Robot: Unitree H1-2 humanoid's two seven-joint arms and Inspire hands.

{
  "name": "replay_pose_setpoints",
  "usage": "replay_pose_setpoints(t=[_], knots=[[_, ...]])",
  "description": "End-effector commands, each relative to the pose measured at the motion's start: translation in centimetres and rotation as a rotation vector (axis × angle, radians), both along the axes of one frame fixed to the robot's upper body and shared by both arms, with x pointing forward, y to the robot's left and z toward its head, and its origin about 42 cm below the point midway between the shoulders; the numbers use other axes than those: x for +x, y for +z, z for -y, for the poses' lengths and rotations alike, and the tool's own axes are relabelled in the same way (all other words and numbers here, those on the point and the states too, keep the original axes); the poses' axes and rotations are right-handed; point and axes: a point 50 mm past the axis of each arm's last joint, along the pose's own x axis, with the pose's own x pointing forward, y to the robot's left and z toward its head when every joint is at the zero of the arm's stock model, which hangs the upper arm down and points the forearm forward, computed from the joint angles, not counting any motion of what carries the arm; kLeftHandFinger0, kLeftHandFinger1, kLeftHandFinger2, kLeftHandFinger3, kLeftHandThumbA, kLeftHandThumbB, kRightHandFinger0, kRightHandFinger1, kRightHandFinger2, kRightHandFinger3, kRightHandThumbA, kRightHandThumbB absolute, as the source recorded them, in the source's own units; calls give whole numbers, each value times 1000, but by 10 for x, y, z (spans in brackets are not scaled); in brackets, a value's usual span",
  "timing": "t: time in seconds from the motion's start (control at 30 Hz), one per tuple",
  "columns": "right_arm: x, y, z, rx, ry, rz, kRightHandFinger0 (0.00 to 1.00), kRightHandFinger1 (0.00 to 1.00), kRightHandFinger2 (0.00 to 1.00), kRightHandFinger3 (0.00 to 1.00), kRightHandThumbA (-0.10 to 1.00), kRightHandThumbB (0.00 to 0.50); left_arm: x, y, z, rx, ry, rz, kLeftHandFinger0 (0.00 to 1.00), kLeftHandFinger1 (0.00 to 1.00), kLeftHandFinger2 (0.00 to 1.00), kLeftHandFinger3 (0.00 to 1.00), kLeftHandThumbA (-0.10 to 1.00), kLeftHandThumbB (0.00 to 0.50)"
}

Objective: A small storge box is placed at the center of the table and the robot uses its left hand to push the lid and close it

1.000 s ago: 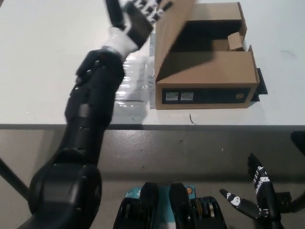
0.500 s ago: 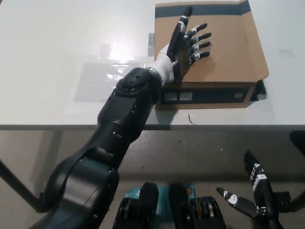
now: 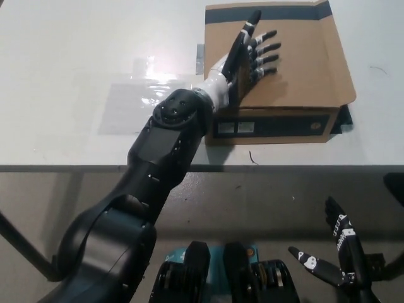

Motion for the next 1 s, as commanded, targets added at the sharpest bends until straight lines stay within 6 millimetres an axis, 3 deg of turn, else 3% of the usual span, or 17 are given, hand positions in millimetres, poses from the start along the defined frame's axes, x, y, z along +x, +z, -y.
replay_pose_setpoints(t=[0.0, 0.1, 0.13, 0.2, 0.27, 0.37, 0.43, 0.57, 0.6, 0.7, 0.73, 0.77, 0.83, 0.87, 0.93, 0.97], knots=[[2, 13, 0, -14, 2, 85, 1000, 1000, 1000, 1000, 1000, 336, 0, 77, -18, -98, -38, 151, 1000, 1000, 1000, 1000, 1000, 429], [2, 13, 4, -30, -8, 86, 1000, 1000, 1000, 1000, 1000, 345, -21, 130, -37, -191, -60, 293, 1000, 1000, 1000, 1000, 1000, 460], [2, 12, 5, -29, -6, 82, 1000, 1000, 1000, 1000, 1000, 344, -34, 146, -47, -218, -44, 368, 1000, 1000, 1000, 1000, 1000, 445], [0, 10, 5, -33, -2, 75, 1000, 1000, 1000, 1000, 1000, 353, -63, 161, -68, -226, -37, 481, 1000, 1000, 1000, 1000, 1000, 448], [-2, 9, 5, -35, -1, 72, 1000, 1000, 1000, 1000, 1000, 352, -79, 166, -79, -226, -23, 543, 1000, 1000, 1000, 1000, 1000, 446], [-5, 8, 5, -50, 5, 67, 1000, 1000, 1000, 1000, 1000, 343, -122, 171, -112, -209, 20, 697, 1000, 1000, 1000, 1000, 1000, 451], [-6, 6, 7, -50, 3, 60, 1000, 1000, 1000, 1000, 1000, 344, -153, 169, -133, -186, 73, 825, 1000, 1000, 1000, 1000, 1000, 413], [-6, 6, 11, -37, 4, 57, 1000, 1000, 1000, 1000, 1000, 346, -215, 150, -168, -145, 144, 959, 1000, 1000, 1000, 1000, 1000, 440], [-7, 6, 12, -35, 4, 56, 1000, 1000, 1000, 1000, 1000, 347, -235, 140, -177, -131, 159, 979, 1000, 1000, 1000, 1000, 1000, 466], [-5, 4, 13, -43, 11, 49, 1000, 1000, 1000, 1000, 1000, 361, -288, 100, -200, -114, 203, 996, 1000, 1000, 1000, 1000, 1000, 466], [-5, 2, 12, -43, 14, 43, 1000, 1000, 1000, 1000, 1000, 361, -299, 91, -206, -113, 207, 977, 1000, 1000, 1000, 1000, 1000, 457], [-3, 2, 11, -45, 16, 40, 1000, 1000, 1000, 1000, 1000, 353, -312, 78, -213, -115, 215, 955, 1000, 1000, 1000, 1000, 1000, 419], [-7, -2, 11, -43, 17, 27, 1000, 1000, 1000, 1000, 1000, 345, -334, 55, -222, -125, 234, 906, 1000, 1000, 1000, 1000, 1000, 402], [-6, -3, 11, -51, 13, 22, 1000, 1000, 1000, 1000, 1000, 346, -342, 42, -228, -146, 236, 883, 1000, 1000, 1000, 1000, 1000, 407], [-7, -6, 11, -49, 10, 12, 1000, 1000, 1000, 1000, 1000, 339, -351, 21, -237, -168, 244, 874, 1000, 1000, 1000, 1000, 1000, 356], [-7, -7, 11, -48, 11, 9, 1000, 1000, 1000, 1000, 1000, 341, -355, 14, -239, -153, 274, 870, 1000, 1000, 1000, 1000, 1000, 361]])
